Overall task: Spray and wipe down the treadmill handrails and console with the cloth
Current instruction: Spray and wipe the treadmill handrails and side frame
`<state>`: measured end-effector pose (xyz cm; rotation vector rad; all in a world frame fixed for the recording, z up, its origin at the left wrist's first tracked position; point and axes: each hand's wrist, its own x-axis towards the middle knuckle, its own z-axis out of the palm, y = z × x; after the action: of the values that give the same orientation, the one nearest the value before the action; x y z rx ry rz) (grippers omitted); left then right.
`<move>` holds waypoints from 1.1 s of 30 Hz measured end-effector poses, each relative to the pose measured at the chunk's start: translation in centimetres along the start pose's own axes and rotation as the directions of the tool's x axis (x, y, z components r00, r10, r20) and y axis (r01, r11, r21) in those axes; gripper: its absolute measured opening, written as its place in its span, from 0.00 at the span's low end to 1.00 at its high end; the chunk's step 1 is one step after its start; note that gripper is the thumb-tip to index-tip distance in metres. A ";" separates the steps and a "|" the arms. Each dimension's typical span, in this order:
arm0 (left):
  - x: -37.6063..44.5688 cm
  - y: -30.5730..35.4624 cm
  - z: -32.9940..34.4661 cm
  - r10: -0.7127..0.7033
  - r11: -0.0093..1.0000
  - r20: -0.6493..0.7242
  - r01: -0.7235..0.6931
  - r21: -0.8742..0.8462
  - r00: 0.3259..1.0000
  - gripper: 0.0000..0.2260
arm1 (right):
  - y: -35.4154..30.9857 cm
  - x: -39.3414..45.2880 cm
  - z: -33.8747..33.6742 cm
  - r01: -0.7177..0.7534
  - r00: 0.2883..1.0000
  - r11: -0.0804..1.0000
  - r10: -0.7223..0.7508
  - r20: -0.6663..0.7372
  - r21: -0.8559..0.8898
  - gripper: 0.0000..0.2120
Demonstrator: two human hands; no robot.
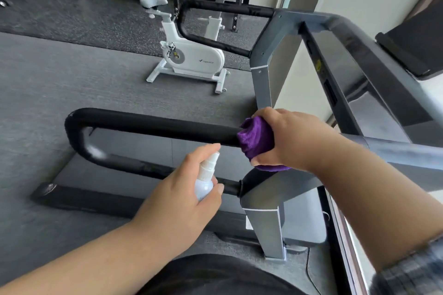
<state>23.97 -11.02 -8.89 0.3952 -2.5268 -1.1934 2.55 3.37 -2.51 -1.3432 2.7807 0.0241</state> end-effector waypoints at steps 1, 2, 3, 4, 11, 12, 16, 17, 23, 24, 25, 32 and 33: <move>0.0 -0.1 0.0 0.006 1.000 -0.010 -0.006 -0.005 1.000 0.26 | -0.4 0.4 0.3 0.023 0.999 0.999 -0.024 -0.031 -0.028 0.44; -0.1 -0.2 0.1 0.014 1.000 -0.017 -0.014 -0.010 1.000 0.26 | -0.9 0.8 0.6 0.046 0.997 0.998 -0.048 -0.057 -0.034 0.43; -0.2 -0.2 0.2 0.026 1.000 -0.021 -0.026 -0.010 0.999 0.26 | -1.5 1.4 0.8 0.070 0.994 0.997 -0.072 -0.086 -0.025 0.42; -0.2 -0.2 0.3 0.040 0.999 -0.025 -0.040 -0.007 0.999 0.26 | -2.5 2.2 1.1 0.096 0.989 0.995 -0.097 -0.114 -0.015 0.41; -0.4 0.8 1.7 0.104 0.995 -0.003 -0.104 0.006 0.995 0.27 | -5.6 4.3 2.3 0.139 0.980 0.980 -0.116 -0.162 0.139 0.37; -0.5 0.9 1.8 0.105 0.995 0.005 -0.105 0.005 0.995 0.27 | -4.5 3.6 2.2 0.125 0.985 0.977 -0.101 -0.141 0.172 0.38; -1.0 0.5 1.5 0.081 0.997 0.010 -0.081 0.001 0.997 0.28 | 0.0 1.4 1.3 0.031 0.999 0.984 -0.026 -0.028 0.178 0.41; -1.1 0.3 1.3 0.074 0.997 0.012 -0.074 0.004 0.997 0.29 | 0.5 1.1 1.2 0.019 1.000 0.985 -0.016 -0.021 0.172 0.41; -1.9 -1.2 -0.5 0.032 0.998 -0.044 -0.030 0.047 0.999 0.31 | -2.0 2.8 1.3 0.091 0.995 0.993 -0.088 -0.051 0.069 0.38; -2.0 -1.2 -0.7 0.029 0.999 -0.054 -0.027 0.042 0.998 0.30 | -2.6 3.3 1.3 0.115 0.992 0.992 -0.111 -0.057 0.057 0.36; -2.1 -1.3 -0.8 0.029 0.999 -0.058 -0.027 0.035 0.998 0.29 | -3.4 3.8 1.4 0.138 0.989 0.989 -0.135 -0.068 0.047 0.34; -2.1 -0.4 0.2 0.023 0.999 -0.052 -0.022 0.029 0.998 0.29 | -10.6 7.8 2.0 0.235 0.964 0.971 -0.228 -0.138 0.036 0.32; -2.1 -0.3 0.3 0.024 0.999 -0.047 -0.023 0.031 0.999 0.28 | -10.5 7.8 2.1 0.229 0.966 0.972 -0.221 -0.136 0.046 0.33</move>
<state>25.75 -10.18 -9.64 0.3953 -2.5045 -1.1247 6.01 -9.20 -4.93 -1.6929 2.6844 -0.1628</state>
